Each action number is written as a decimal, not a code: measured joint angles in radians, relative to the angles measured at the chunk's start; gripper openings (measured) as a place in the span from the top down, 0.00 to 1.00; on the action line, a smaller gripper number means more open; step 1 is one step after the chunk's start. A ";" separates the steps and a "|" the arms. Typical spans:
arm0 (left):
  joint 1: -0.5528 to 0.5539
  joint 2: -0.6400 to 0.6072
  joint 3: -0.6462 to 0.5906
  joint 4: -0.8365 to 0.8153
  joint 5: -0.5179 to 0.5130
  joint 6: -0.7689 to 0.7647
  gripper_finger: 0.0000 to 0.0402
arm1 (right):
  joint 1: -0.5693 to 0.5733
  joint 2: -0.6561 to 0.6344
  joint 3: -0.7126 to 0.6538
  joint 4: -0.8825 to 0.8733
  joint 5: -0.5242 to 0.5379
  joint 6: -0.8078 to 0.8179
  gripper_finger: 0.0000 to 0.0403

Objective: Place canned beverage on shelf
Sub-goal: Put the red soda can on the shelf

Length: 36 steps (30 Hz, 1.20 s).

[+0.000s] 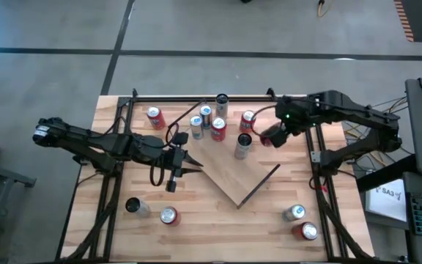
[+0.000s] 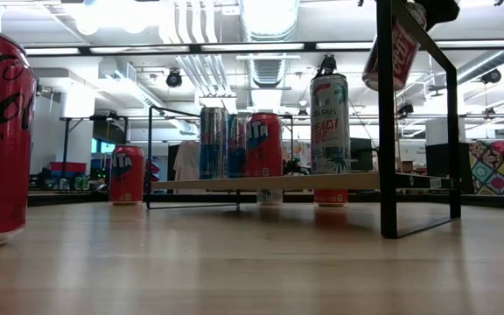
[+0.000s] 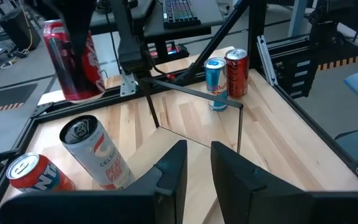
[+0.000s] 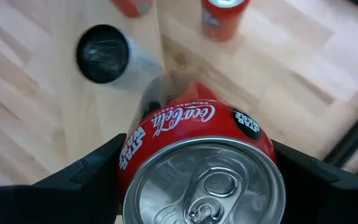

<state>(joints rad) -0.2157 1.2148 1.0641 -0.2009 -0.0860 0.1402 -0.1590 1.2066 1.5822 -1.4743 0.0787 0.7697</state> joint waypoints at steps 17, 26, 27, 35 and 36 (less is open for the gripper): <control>0.000 0.000 0.000 0.000 0.000 0.000 0.86 | 0.132 0.167 0.000 -0.010 -0.065 0.079 0.26; 0.000 0.000 0.000 -0.002 0.000 0.000 0.86 | 0.131 0.244 0.029 -0.007 -0.061 0.067 0.26; 0.000 0.000 0.000 -0.003 0.000 0.001 0.86 | 0.131 0.251 0.029 -0.007 -0.061 0.067 0.26; 0.000 0.000 0.000 -0.029 0.000 0.007 0.86 | 0.135 0.306 0.030 0.002 -0.059 0.067 0.26; 0.000 0.000 0.000 -0.035 -0.001 0.008 0.86 | 0.135 0.311 0.030 0.003 -0.059 0.067 0.26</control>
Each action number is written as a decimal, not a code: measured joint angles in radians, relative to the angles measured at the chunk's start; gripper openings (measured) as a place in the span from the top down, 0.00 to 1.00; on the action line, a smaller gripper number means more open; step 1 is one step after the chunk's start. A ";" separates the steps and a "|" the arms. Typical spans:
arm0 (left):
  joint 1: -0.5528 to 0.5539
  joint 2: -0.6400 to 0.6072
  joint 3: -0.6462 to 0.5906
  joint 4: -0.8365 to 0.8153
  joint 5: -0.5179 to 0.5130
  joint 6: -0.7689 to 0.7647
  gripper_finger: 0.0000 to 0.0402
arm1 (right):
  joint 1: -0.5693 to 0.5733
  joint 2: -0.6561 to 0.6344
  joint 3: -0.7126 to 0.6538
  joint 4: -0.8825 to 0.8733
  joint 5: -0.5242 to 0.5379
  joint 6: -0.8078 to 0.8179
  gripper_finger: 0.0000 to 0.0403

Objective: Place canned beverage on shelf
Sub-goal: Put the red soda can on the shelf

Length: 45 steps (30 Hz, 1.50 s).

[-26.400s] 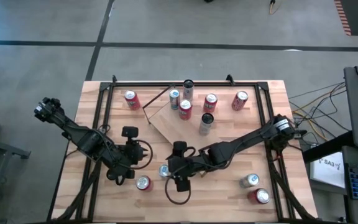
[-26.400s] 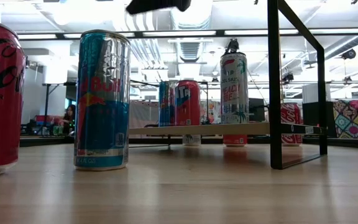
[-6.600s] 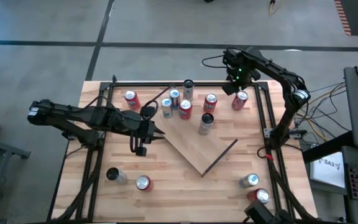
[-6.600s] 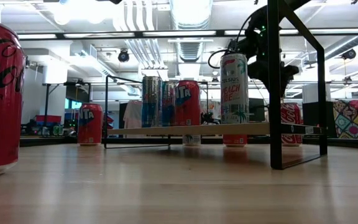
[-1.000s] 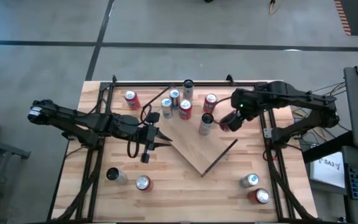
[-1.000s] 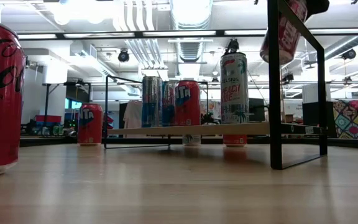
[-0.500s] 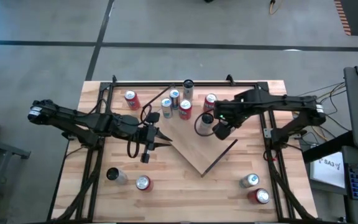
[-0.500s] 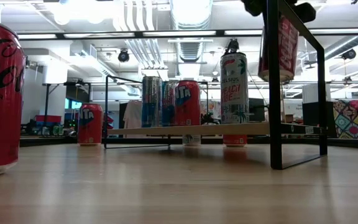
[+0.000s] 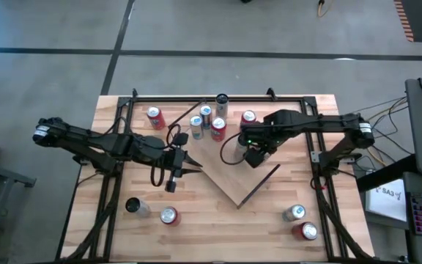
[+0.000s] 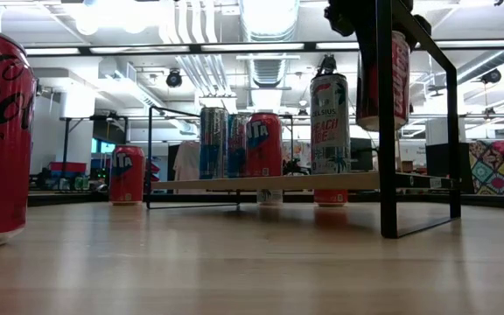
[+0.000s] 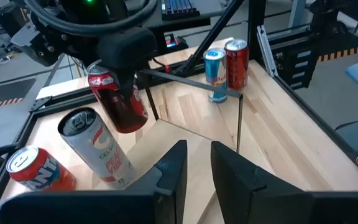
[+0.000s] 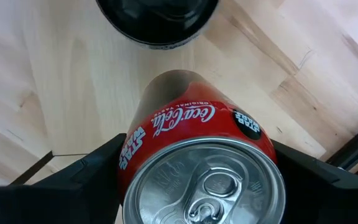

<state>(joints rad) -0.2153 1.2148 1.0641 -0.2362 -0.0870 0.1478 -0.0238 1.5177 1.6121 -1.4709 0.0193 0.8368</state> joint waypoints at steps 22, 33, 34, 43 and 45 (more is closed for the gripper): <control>-0.020 -0.004 -0.067 0.053 -0.010 0.092 0.90 | 0.046 0.133 0.001 0.098 0.004 0.116 0.26; -0.046 -0.048 -0.098 0.098 -0.009 0.138 0.91 | 0.077 0.149 0.001 0.119 -0.002 0.230 0.26; -0.046 -0.063 -0.098 0.105 -0.009 0.146 0.91 | 0.082 0.149 0.001 0.119 -0.001 0.246 0.26; -0.047 -0.188 -0.173 0.196 -0.009 0.186 0.91 | 0.118 0.153 0.001 0.122 -0.001 0.345 0.26; -0.047 -0.214 -0.207 0.227 -0.009 0.194 0.91 | 0.124 0.153 0.001 0.123 -0.001 0.365 0.26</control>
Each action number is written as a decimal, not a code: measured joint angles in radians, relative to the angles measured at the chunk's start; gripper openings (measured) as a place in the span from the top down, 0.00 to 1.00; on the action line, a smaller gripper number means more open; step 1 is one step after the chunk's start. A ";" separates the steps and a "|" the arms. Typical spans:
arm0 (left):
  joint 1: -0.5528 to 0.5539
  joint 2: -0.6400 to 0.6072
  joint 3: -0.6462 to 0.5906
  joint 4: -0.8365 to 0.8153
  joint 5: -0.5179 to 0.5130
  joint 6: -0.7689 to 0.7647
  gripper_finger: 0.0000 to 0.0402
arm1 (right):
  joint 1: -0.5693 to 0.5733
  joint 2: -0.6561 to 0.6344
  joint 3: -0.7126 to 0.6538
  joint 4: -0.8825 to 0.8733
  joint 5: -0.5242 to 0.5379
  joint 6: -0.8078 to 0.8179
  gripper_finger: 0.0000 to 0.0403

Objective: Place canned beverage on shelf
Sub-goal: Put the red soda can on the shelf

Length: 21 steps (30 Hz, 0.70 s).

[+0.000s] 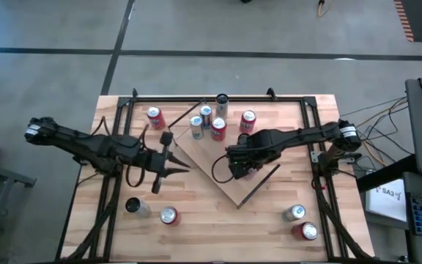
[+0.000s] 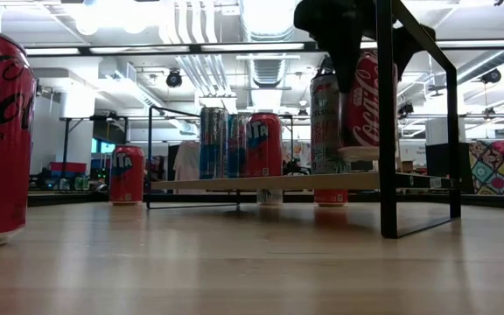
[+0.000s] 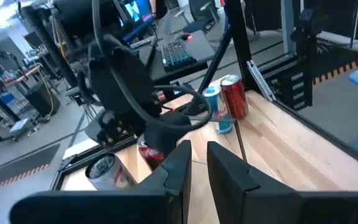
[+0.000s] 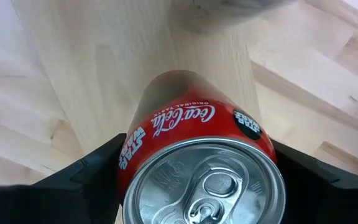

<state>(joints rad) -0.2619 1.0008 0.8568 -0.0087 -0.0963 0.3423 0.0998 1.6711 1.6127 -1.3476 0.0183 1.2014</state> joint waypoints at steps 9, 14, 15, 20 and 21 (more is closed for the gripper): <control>0.000 -0.101 -0.066 0.036 0.001 0.000 0.91 | 0.019 0.002 -0.001 0.042 0.008 0.099 0.26; 0.000 -0.128 -0.083 0.037 0.001 -0.004 0.91 | 0.021 0.012 0.000 0.077 0.008 0.126 0.26; 0.000 -0.132 -0.084 0.035 0.002 -0.007 0.91 | 0.021 0.014 -0.001 0.085 0.007 0.126 0.26; 0.000 -0.136 -0.084 0.036 0.002 -0.009 0.91 | 0.022 0.041 -0.001 0.092 0.003 0.132 0.26; 0.000 -0.136 -0.084 0.037 0.002 -0.009 0.91 | 0.022 0.047 -0.001 0.094 -0.005 0.129 0.26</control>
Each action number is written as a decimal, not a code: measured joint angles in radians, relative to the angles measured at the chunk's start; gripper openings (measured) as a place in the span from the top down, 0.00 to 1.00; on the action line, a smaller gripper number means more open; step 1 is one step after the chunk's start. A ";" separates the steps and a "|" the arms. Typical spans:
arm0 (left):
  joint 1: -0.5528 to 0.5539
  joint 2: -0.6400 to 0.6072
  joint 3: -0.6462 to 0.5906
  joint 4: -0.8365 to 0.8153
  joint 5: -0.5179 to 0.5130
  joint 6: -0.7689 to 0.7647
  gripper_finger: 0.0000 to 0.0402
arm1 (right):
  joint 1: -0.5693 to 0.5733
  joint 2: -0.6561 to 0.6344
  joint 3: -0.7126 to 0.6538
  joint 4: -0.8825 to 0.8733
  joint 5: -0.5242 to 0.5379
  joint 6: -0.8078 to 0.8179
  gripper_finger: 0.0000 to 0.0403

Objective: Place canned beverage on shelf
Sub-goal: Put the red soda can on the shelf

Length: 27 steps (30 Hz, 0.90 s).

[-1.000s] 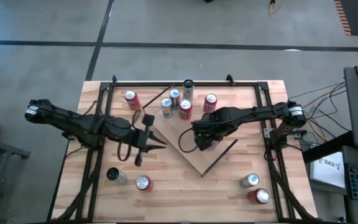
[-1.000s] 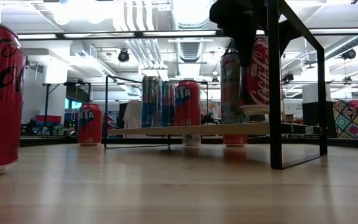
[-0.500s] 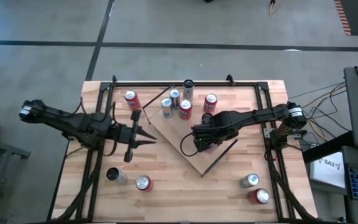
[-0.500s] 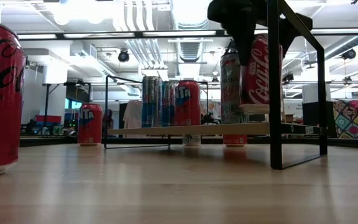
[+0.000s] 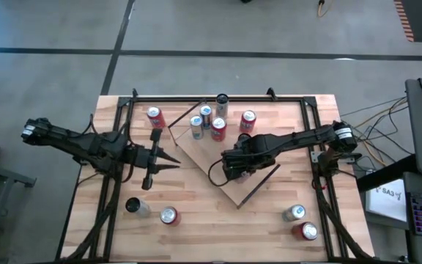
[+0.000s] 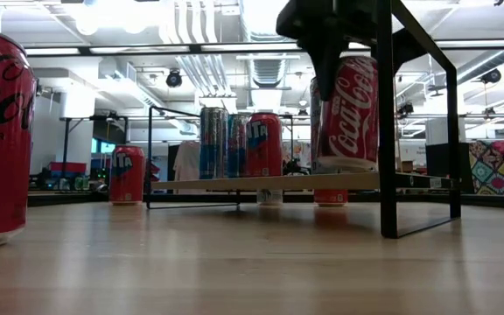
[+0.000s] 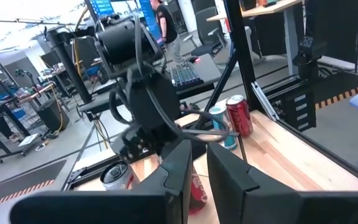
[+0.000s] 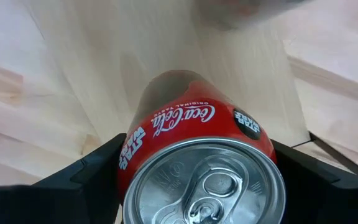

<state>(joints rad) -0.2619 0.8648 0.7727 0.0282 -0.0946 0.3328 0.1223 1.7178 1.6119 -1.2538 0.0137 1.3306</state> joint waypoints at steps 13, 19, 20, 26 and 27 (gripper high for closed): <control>0.000 -0.001 -0.001 0.000 0.001 0.017 0.91 | 0.000 0.018 0.000 0.003 -0.008 -0.022 0.25; 0.000 -0.001 -0.001 0.000 0.002 0.018 0.91 | 0.000 0.018 0.000 0.003 0.013 -0.025 0.19; 0.000 -0.001 -0.001 0.000 0.002 0.018 0.91 | 0.000 0.018 0.000 0.003 0.013 -0.025 0.19; 0.000 -0.001 -0.001 0.000 0.002 0.018 0.91 | 0.000 0.018 0.000 0.003 0.014 -0.036 0.19; 0.000 -0.001 -0.001 0.000 0.002 0.018 0.91 | 0.000 0.018 0.000 0.003 0.014 -0.038 0.19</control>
<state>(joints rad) -0.2619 0.8635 0.7719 0.0284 -0.0929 0.3508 0.1223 1.7359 1.6119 -1.2503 0.0277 1.2931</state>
